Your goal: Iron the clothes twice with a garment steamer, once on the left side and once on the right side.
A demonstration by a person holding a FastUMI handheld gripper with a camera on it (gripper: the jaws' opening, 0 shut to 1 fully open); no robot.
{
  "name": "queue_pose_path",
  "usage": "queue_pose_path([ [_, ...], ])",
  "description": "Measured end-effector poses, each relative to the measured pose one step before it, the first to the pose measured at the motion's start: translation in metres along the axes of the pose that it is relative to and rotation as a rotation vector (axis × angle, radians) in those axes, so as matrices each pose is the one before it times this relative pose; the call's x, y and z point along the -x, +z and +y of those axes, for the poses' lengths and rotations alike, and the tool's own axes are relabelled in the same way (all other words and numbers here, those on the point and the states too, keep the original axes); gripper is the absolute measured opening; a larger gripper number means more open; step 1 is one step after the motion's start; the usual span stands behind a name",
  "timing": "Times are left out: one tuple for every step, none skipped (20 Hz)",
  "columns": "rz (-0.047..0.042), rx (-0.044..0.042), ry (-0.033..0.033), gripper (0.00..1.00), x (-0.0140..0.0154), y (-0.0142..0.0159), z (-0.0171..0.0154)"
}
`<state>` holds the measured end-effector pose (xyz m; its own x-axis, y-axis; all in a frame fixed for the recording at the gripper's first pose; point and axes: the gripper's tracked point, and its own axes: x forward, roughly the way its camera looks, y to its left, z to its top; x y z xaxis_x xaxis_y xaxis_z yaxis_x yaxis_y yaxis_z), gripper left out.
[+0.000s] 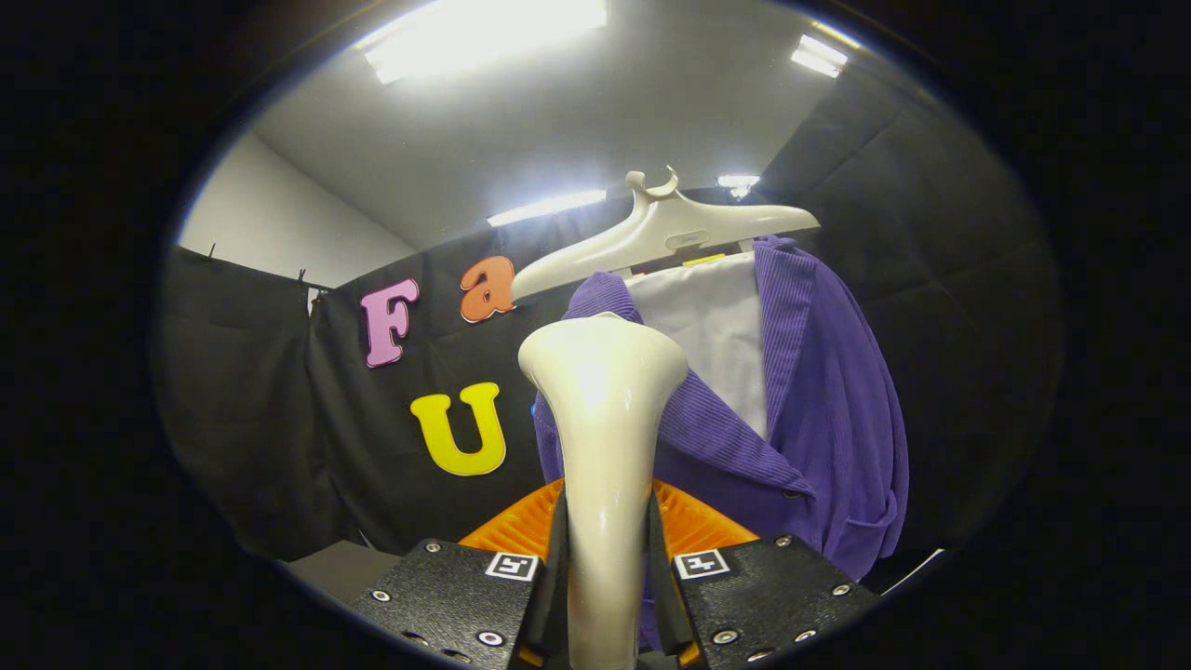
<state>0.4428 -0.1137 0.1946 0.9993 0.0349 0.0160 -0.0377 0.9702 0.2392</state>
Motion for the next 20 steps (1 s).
queue_pose_path([
  [0.00881, 0.00164, -0.01007, 0.39, -0.00546, -0.00402, -0.00244],
  [0.00803, 0.00089, -0.00887, 0.39, -0.00405, -0.00529, -0.00276],
  [0.00905, 0.00002, -0.00679, 0.39, -0.00229, -0.00553, -0.00167],
  [0.01190, -0.00285, -0.00542, 0.39, -0.00053, -0.00614, -0.00201],
  [0.01192, -0.00346, -0.00237, 0.39, -0.00067, -0.00735, -0.00189],
  [0.01432, -0.00427, -0.00203, 0.39, 0.00088, -0.00716, -0.00102],
  [0.00973, -0.00061, -0.00218, 0.39, -0.00006, -0.00607, -0.00165],
  [0.00954, 0.00133, -0.00245, 0.39, 0.00096, -0.00540, -0.00164],
  [0.00355, -0.00070, 0.00418, 0.39, 0.00129, -0.00545, -0.00027],
  [0.00562, 0.00139, 0.00708, 0.39, 0.00000, -0.00443, 0.00070],
  [0.01029, 0.00579, 0.00200, 0.39, 0.00078, -0.00584, -0.00046],
  [0.01134, 0.00719, -0.00334, 0.39, 0.00194, -0.00648, -0.00134],
  [0.01174, 0.00626, -0.00221, 0.39, 0.00564, -0.00811, -0.00270],
  [0.00428, 0.00069, 0.00194, 0.39, 0.00422, -0.00612, -0.00085],
  [0.00667, 0.00049, 0.00382, 0.39, 0.00362, -0.00677, 0.00075],
  [0.00844, 0.00188, 0.00052, 0.39, 0.00344, -0.00670, -0.00054],
  [0.01041, 0.00201, -0.00236, 0.39, 0.00202, -0.00732, -0.00233],
  [0.01289, 0.00092, -0.00479, 0.39, 0.00272, -0.00811, -0.00229],
  [0.01728, -0.00048, -0.00467, 0.39, 0.00177, -0.00969, -0.00296],
  [0.01710, -0.00154, -0.00366, 0.39, 0.00110, -0.00870, -0.00219],
])
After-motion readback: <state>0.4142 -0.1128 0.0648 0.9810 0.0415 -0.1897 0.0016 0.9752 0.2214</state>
